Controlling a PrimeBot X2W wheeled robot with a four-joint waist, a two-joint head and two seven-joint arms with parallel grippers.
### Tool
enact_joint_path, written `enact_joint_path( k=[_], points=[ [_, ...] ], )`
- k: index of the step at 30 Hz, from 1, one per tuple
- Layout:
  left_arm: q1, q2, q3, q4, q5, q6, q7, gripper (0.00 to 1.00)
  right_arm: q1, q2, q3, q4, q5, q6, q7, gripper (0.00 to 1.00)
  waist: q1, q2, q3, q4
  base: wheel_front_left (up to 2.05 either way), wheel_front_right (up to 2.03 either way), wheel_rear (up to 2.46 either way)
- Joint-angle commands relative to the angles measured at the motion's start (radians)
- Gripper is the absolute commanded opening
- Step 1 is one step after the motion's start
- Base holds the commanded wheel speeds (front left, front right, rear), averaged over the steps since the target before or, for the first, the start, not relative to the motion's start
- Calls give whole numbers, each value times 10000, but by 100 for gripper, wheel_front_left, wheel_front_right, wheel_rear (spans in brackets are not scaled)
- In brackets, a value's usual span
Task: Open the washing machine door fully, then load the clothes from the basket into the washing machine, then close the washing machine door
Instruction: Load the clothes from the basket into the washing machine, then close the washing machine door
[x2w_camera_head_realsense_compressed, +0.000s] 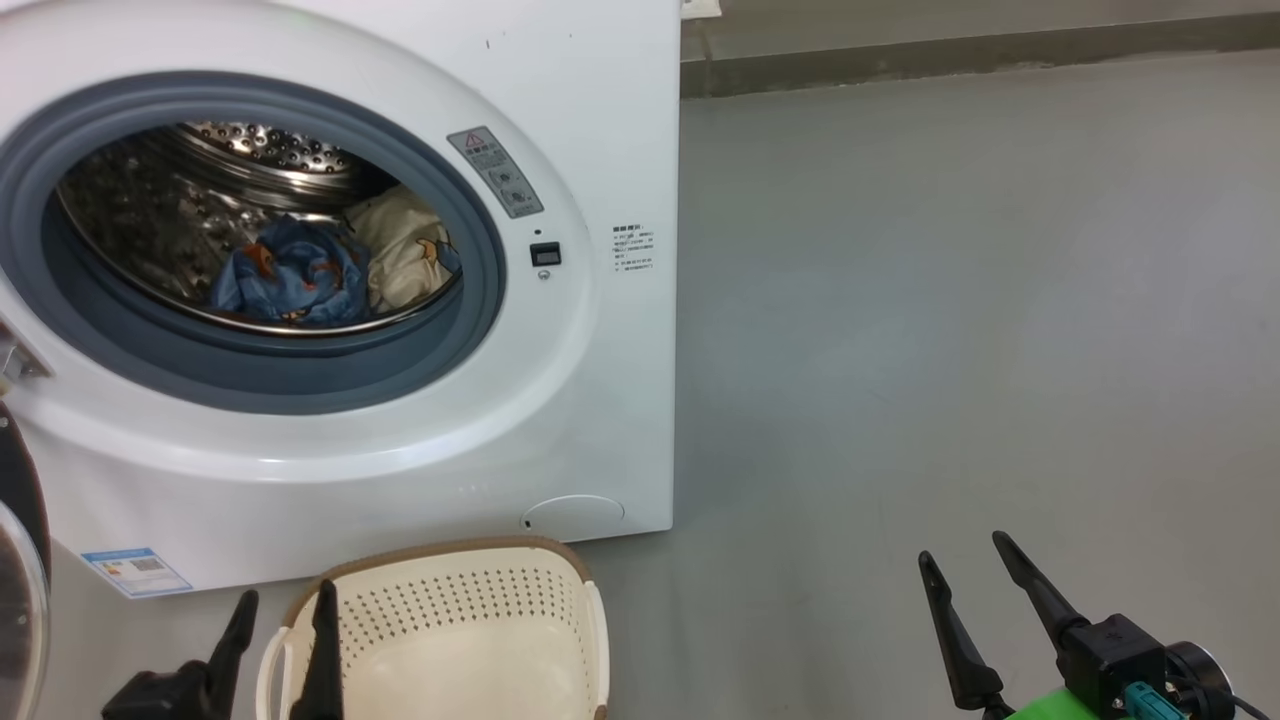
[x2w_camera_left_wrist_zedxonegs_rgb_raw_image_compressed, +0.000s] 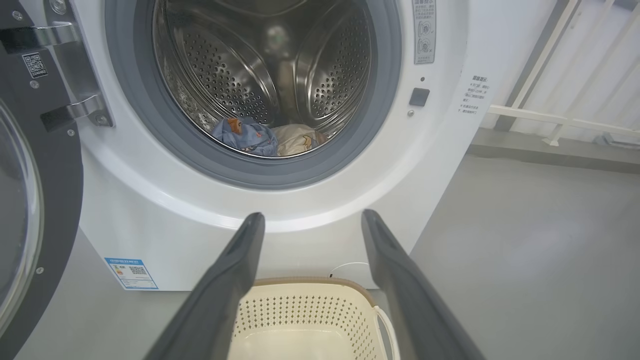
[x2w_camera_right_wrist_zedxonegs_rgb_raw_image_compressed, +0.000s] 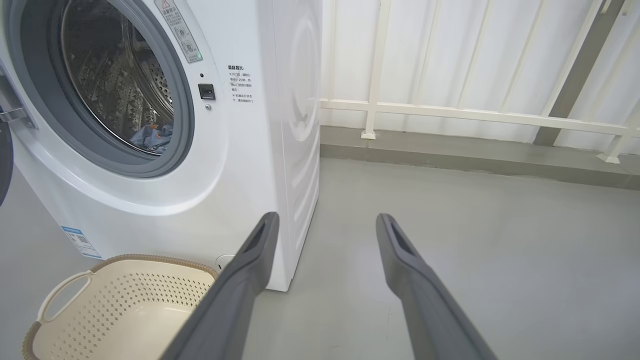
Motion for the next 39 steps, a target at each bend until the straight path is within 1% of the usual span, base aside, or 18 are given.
enact_joint_path(
  k=[1,6,16,23,39],
  points=[
    [-142,84,448,-319,226,53,-131,100,-58,-25,264,-284,19,16,8,100,0,-1,-42,-16,0,0,0],
    [35,-173,637,-385,559,2,-133,100,-69,-11,230,-242,36,16,-19,100,0,-1,-122,-74,0,0,0],
    [201,-491,1106,-343,976,-404,-134,100,-126,6,260,-122,52,16,-86,100,0,-1,-313,-213,0,0,0],
    [163,-711,1229,-200,1127,-619,-135,100,-106,11,248,-105,48,16,-112,100,0,-1,-372,-198,0,0,0],
    [53,-1008,1560,122,1354,-1016,-135,100,-162,17,317,-22,103,16,-182,100,0,-1,-380,-100,0,0,0]
  ],
)
